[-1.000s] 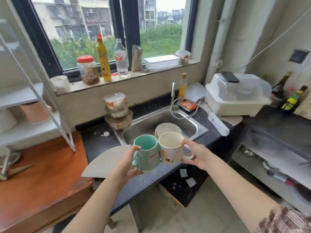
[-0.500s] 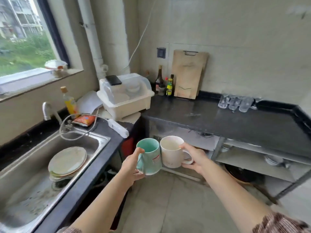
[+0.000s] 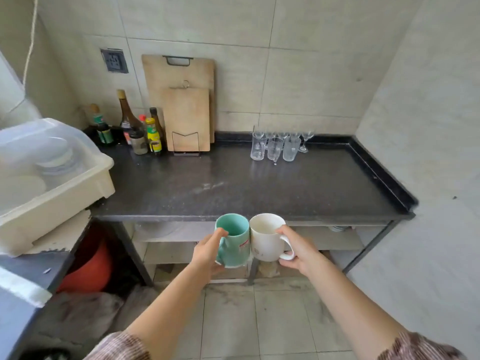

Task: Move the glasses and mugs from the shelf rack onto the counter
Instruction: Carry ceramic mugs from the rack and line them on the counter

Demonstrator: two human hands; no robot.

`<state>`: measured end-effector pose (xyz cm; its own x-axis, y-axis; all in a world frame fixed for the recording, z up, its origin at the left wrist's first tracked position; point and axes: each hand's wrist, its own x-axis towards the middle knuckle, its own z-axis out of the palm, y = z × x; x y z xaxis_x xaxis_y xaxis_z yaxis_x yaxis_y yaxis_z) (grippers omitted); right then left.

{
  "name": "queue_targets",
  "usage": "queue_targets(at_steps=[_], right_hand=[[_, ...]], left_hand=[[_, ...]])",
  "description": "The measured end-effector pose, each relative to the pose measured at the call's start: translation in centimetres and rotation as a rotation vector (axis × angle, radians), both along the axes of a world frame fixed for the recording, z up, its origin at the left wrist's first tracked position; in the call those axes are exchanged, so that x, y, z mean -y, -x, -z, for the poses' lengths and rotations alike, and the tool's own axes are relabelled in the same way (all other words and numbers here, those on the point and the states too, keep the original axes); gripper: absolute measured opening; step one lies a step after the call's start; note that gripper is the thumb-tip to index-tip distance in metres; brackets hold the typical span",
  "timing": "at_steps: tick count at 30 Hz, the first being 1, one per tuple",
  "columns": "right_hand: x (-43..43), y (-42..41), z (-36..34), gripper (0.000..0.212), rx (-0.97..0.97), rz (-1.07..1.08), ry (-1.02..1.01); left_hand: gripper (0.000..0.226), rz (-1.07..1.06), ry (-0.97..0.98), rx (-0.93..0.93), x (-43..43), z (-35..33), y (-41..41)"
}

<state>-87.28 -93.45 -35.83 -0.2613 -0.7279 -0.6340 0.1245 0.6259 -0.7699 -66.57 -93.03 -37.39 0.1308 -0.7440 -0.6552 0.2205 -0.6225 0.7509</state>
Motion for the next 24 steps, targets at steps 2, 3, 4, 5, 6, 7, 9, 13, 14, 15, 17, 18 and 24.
queue_targets(at_steps=[2, 3, 4, 5, 6, 7, 9, 13, 14, 15, 17, 18, 24], right_hand=[[2.7, 1.7, 0.2, 0.028, 0.011, 0.048, -0.013], [4.0, 2.6, 0.3, 0.028, 0.015, 0.067, -0.021], [5.2, 3.4, 0.4, 0.028, 0.021, 0.081, -0.025], [6.5, 4.1, 0.5, 0.026, 0.030, 0.095, -0.022], [7.8, 4.9, 0.6, 0.024, 0.038, 0.113, -0.015], [9.1, 5.5, 0.6, 0.022, 0.037, 0.131, -0.009], [11.8, 6.8, 0.7, 0.019, 0.021, 0.157, -0.009], [17.6, 9.3, 1.3, 0.027, 0.044, 0.170, -0.026], [19.3, 9.9, 1.5, 0.033, 0.051, 0.161, -0.033], [21.1, 10.5, 1.7, 0.037, 0.054, 0.149, -0.041], [24.8, 11.6, 2.1, 0.039, 0.052, 0.116, -0.065], [26.7, 12.1, 2.3, 0.039, 0.052, 0.093, -0.081], [36.3, 14.2, 4.1, 0.044, 0.105, 0.003, -0.209]], left_hand=[[0.031, 0.039, 0.010, 0.020, 3.5, 0.0, 2.0], [0.024, 0.051, 0.012, 0.026, 5.0, 0.0, 2.9], [0.018, 0.060, 0.013, 0.025, 6.4, 0.0, 3.7], [0.014, 0.066, 0.017, 0.020, 7.8, 0.1, 4.6], [0.016, 0.072, 0.023, 0.016, 9.2, 0.2, 5.4], [0.023, 0.074, 0.030, 0.013, 10.7, 0.3, 6.1], [0.044, 0.067, 0.031, 0.016, 13.7, 0.5, 7.7], [0.055, 0.045, -0.002, 0.016, 19.9, 1.3, 10.7], [0.054, 0.043, -0.011, 0.011, 21.6, 1.6, 11.4], [0.053, 0.039, -0.020, 0.005, 23.4, 2.1, 12.1], [0.052, 0.019, -0.043, -0.015, 27.0, 3.1, 13.2], [0.052, -0.006, -0.064, -0.037, 28.7, 3.6, 13.8], [0.033, -0.153, -0.164, -0.043, 36.4, 5.8, 16.4]])
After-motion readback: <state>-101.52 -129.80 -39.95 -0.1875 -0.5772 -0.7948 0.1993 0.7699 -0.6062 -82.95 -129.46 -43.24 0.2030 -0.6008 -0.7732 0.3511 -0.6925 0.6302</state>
